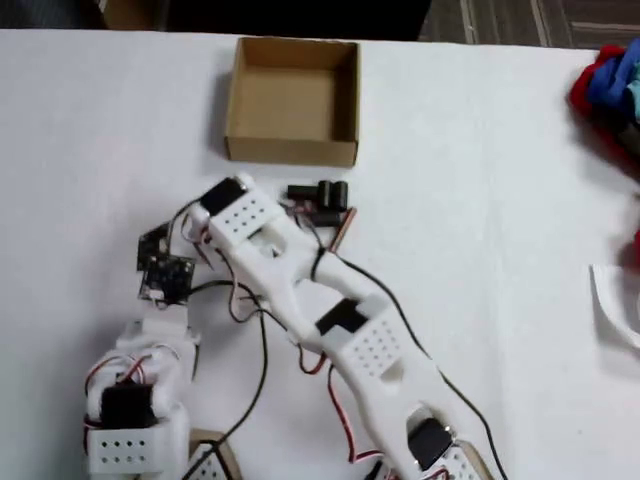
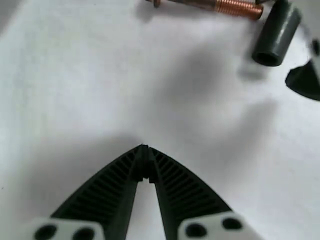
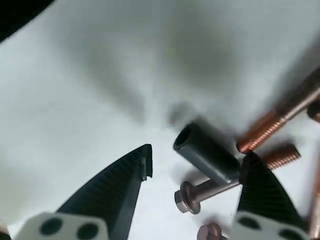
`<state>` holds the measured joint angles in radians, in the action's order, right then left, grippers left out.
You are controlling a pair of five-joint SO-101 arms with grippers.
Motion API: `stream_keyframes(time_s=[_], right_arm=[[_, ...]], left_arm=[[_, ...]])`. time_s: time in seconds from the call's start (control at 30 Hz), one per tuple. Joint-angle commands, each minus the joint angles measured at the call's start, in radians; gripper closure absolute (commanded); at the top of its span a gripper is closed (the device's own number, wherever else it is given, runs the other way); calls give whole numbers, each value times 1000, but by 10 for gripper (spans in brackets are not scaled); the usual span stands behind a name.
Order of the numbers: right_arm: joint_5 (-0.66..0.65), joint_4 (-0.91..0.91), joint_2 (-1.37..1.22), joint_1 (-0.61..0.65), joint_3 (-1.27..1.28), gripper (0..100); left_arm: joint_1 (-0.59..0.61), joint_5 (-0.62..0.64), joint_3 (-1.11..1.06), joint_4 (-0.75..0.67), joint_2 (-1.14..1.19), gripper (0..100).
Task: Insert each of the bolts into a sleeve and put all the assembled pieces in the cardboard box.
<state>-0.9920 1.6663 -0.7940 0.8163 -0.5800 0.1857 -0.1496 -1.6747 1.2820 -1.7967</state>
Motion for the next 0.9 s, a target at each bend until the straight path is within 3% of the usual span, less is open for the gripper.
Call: stream_keyframes(time_s=[0.0, 0.17, 0.37, 0.73, 0.87], right_arm=[[-2, 2, -41, -4, -38, 722], [2, 2, -81, -45, -106, 760], [8, 5, -128, -111, -176, 988], [313, 8, -133, -283, -339, 978], [347, 25, -140, -300, -328, 978]], left_arm=[[-6, 5, -21, -6, -5, 972], [-6, 5, -21, -6, -5, 972], [-6, 5, -21, -6, -5, 972], [-6, 5, -21, -6, -5, 972], [-6, 5, -21, -6, -5, 972]])
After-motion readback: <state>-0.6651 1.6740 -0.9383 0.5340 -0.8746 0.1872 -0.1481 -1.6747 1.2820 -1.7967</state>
